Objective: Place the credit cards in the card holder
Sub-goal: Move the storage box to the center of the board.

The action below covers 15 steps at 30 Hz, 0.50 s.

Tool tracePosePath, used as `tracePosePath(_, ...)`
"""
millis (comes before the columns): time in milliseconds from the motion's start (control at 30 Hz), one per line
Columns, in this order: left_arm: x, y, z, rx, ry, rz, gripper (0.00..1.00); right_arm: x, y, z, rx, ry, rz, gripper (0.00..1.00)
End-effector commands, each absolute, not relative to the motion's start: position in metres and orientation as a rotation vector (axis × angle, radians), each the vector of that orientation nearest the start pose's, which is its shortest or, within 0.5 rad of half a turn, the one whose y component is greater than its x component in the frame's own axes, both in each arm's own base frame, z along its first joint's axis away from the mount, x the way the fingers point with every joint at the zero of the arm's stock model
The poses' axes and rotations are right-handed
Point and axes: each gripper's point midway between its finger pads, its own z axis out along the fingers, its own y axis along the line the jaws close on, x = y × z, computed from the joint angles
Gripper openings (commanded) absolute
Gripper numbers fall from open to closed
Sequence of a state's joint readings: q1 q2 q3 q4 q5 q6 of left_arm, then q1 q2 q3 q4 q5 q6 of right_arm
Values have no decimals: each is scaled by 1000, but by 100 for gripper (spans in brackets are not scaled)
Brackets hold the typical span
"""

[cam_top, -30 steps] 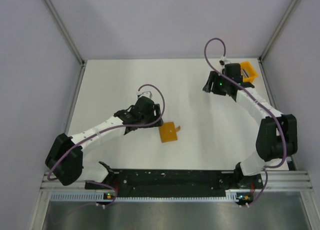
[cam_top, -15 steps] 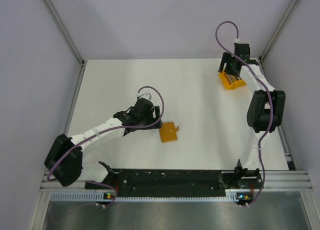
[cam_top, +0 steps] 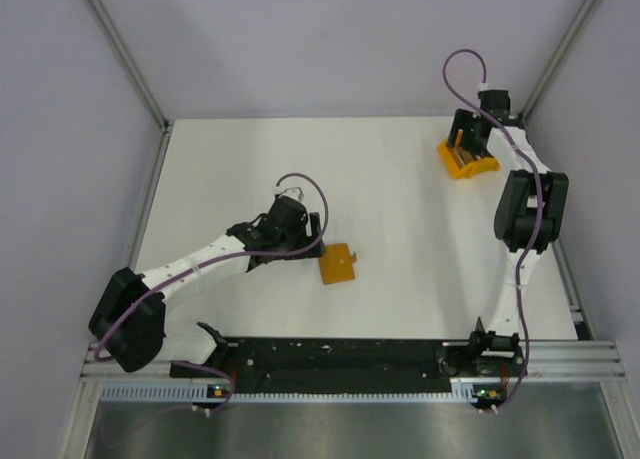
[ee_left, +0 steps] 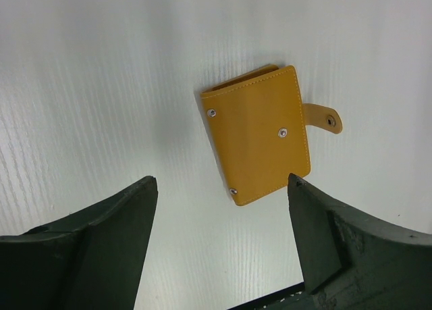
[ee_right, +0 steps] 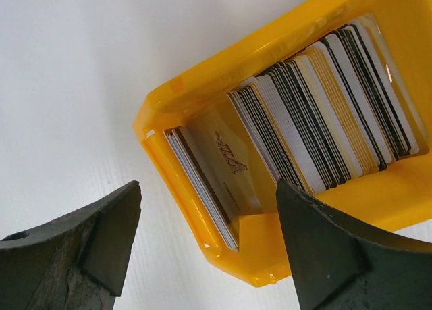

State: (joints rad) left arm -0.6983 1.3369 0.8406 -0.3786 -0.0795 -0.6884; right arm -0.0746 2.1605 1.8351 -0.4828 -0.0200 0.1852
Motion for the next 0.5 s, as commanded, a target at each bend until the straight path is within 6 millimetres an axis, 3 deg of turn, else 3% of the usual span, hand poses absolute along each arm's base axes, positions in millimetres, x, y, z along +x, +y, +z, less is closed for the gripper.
tracePosePath(0,254,-226,100,-31,2482,-519,82,564,-33,113,278,2340,70,80)
tracePosePath(467,253,-226,96,-28,2490,-521,82,499,5,92,151,2460,291,81)
